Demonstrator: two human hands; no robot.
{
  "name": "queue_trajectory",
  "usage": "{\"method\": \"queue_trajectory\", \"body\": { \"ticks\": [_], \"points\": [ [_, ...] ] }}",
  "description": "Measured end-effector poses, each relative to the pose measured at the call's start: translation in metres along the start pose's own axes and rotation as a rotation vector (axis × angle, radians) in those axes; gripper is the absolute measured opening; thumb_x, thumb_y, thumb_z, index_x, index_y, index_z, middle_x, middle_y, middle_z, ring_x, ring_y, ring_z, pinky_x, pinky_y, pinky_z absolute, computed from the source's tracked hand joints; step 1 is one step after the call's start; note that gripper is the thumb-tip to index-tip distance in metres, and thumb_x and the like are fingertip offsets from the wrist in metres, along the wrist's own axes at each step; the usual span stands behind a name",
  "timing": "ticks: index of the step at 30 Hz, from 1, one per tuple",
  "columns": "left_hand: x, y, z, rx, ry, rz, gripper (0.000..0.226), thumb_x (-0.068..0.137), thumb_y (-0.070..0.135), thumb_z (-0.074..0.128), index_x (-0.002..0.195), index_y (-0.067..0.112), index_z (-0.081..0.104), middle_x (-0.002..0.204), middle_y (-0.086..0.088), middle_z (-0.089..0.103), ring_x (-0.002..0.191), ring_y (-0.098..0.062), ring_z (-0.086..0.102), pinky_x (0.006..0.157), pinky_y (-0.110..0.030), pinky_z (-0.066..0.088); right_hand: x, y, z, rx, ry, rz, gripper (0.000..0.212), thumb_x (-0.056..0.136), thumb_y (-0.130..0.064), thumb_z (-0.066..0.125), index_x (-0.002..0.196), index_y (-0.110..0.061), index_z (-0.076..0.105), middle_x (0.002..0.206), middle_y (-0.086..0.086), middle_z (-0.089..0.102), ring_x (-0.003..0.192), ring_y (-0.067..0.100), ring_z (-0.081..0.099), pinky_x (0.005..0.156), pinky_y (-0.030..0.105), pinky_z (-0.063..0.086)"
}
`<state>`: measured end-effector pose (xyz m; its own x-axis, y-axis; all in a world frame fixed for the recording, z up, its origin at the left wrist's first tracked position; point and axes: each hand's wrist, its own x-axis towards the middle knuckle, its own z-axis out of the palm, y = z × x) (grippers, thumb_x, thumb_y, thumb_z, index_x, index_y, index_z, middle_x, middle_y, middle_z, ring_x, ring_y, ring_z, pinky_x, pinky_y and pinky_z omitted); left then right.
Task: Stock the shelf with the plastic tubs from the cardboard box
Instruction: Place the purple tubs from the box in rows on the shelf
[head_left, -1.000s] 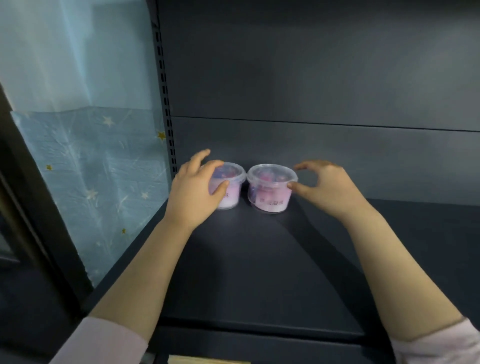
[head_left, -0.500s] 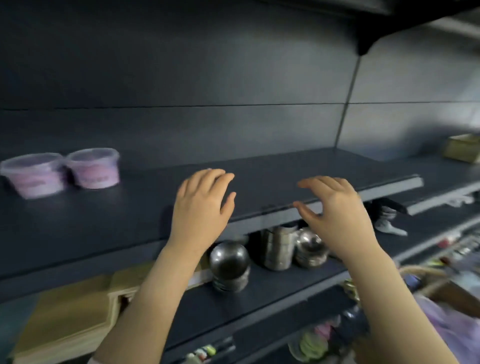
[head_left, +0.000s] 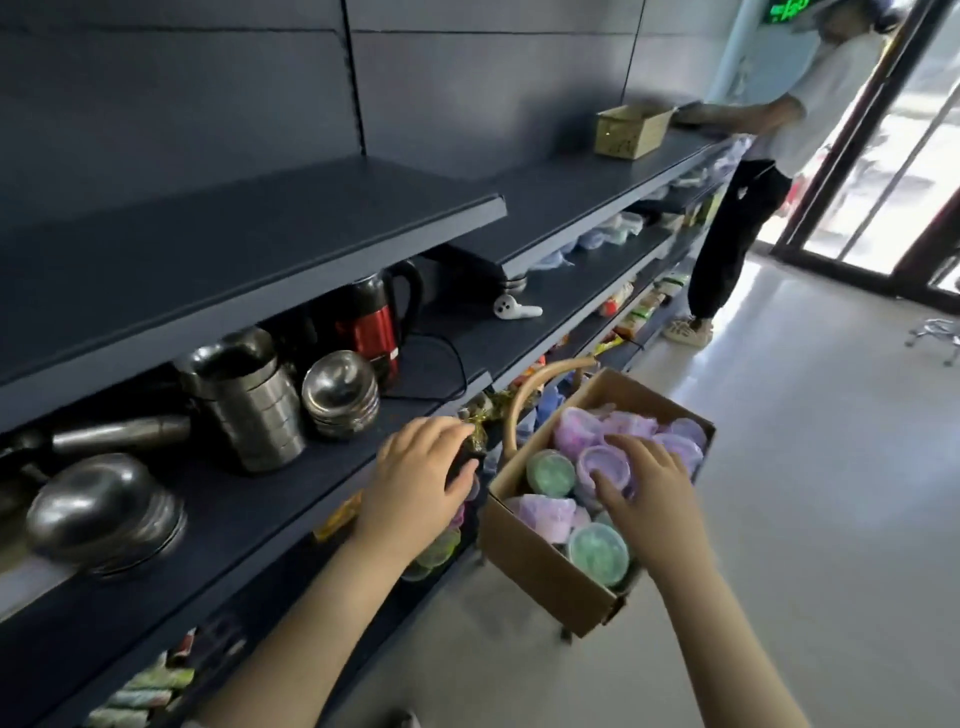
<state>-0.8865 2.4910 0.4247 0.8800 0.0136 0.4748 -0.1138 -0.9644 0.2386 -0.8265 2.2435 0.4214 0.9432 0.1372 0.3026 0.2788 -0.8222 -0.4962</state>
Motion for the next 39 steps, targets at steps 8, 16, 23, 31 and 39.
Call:
{"method": "queue_trajectory", "body": {
  "ticks": [8,16,23,31,39],
  "points": [
    [0.042,0.005,0.142,-0.165,-0.307,-0.002,0.042,0.088,0.043,0.053,0.126,0.024,0.057,0.125,0.008,0.056,0.119,-0.014,0.049,0.096,-0.033,0.042,0.029,0.116,0.049,0.128,-0.083,0.309,0.045,0.08,-0.017,0.074,0.123,-0.013,0.061,0.121,0.006,0.062,0.111,0.028,0.058,0.091,0.034,0.045],
    [0.081,-0.007,0.241,-0.295,-0.493,-0.109,0.047,0.086,0.042,0.061,0.128,0.022,0.056,0.128,0.006,0.056,0.119,-0.018,0.049,0.097,-0.033,0.039,0.075,0.173,0.089,0.19,-0.141,0.482,0.041,0.084,-0.018,0.072,0.122,-0.016,0.061,0.117,0.004,0.063,0.099,0.014,0.056,0.08,0.02,0.038],
    [0.092,-0.009,0.306,-0.388,-0.654,-0.404,0.056,0.083,0.041,0.067,0.129,0.013,0.055,0.13,-0.005,0.056,0.121,-0.024,0.05,0.099,-0.035,0.042,0.127,0.232,0.125,0.255,-0.268,0.647,0.051,0.086,-0.026,0.07,0.132,-0.016,0.052,0.128,0.005,0.06,0.115,0.024,0.057,0.094,0.034,0.044],
    [0.11,0.006,0.368,-0.298,-0.725,-0.817,0.068,0.082,0.051,0.064,0.135,0.011,0.049,0.139,-0.01,0.05,0.128,-0.026,0.046,0.102,-0.039,0.041,0.249,0.311,0.177,0.244,-0.443,0.572,0.072,0.087,-0.034,0.067,0.147,-0.01,0.034,0.148,0.012,0.043,0.136,0.028,0.039,0.112,0.042,0.033],
    [0.112,0.038,0.421,-0.152,-0.924,-1.155,0.075,0.081,0.066,0.054,0.139,0.02,0.041,0.132,-0.011,0.056,0.115,-0.033,0.055,0.092,-0.036,0.046,0.305,0.361,0.235,0.26,-0.598,0.602,0.083,0.084,-0.045,0.067,0.148,-0.011,0.027,0.15,0.014,0.037,0.137,0.031,0.036,0.111,0.04,0.033]
  ]
}}
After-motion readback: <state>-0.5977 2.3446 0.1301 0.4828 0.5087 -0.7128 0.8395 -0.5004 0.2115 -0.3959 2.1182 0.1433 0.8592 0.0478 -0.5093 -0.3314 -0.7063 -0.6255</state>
